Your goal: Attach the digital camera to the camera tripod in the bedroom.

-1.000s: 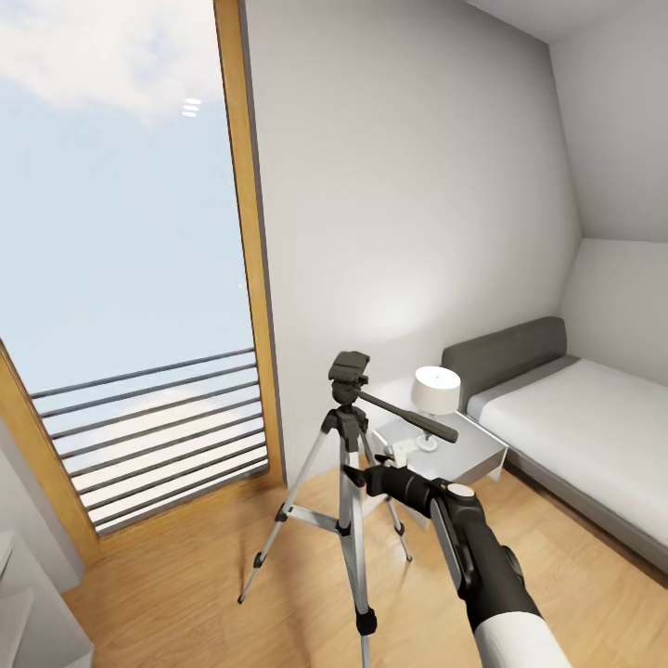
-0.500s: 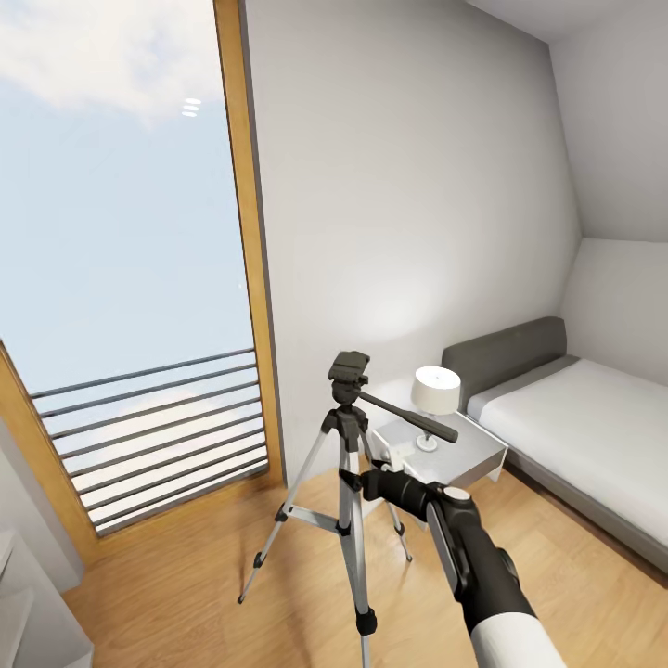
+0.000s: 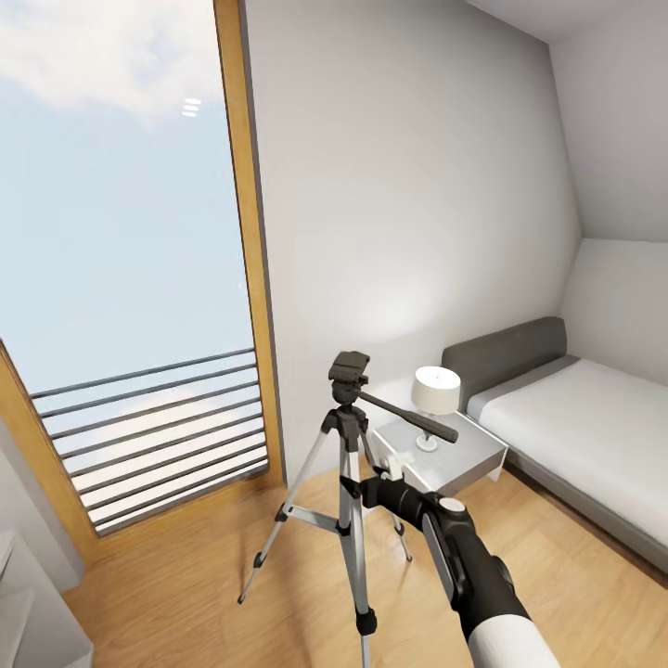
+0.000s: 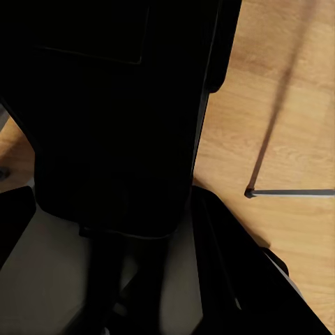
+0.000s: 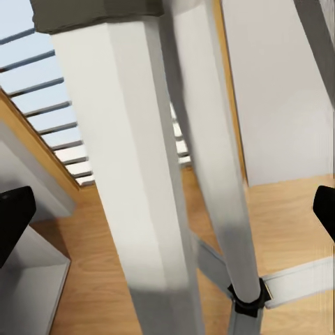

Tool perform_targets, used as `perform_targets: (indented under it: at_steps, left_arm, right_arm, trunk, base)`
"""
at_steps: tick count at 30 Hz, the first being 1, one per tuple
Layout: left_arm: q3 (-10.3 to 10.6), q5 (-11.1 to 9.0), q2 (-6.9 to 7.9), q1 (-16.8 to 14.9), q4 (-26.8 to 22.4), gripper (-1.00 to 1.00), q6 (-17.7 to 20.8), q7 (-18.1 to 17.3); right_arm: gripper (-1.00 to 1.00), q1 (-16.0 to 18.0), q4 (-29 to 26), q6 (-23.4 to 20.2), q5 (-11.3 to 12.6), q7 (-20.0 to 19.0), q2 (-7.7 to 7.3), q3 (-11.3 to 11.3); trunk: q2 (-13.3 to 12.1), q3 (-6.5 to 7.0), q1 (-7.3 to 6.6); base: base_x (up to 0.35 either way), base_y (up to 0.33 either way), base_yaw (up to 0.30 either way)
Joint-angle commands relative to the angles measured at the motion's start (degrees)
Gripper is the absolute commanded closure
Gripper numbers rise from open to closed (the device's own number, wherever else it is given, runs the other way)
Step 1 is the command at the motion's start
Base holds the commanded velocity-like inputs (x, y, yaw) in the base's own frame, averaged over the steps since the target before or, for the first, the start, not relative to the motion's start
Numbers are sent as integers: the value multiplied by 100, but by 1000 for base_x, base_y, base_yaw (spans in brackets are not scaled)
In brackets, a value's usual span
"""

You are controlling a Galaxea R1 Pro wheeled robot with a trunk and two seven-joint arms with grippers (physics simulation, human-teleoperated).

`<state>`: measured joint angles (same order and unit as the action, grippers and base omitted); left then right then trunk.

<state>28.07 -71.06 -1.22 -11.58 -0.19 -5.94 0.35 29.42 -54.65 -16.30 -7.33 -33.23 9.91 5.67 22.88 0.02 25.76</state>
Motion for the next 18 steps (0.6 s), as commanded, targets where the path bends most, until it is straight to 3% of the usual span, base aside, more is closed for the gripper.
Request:
perform_targets:
  at_steps: [1, 18]
  left_arm:
    - [50, -34, -1, -1, 1, 100, -13, 9]
    - [50, -37, -1, -2, 1, 100, -13, 10]
  right_arm:
    - [-100, 2, 3, 5, -59, -29, 9, 31]
    - [-100, -18, 141, 253, -86, 356, 9, 20]
  trunk:
    - [4, -2, 2]
    - [4, -2, 2]
  base:
    - [0, 0, 0]
    - [0, 0, 0]
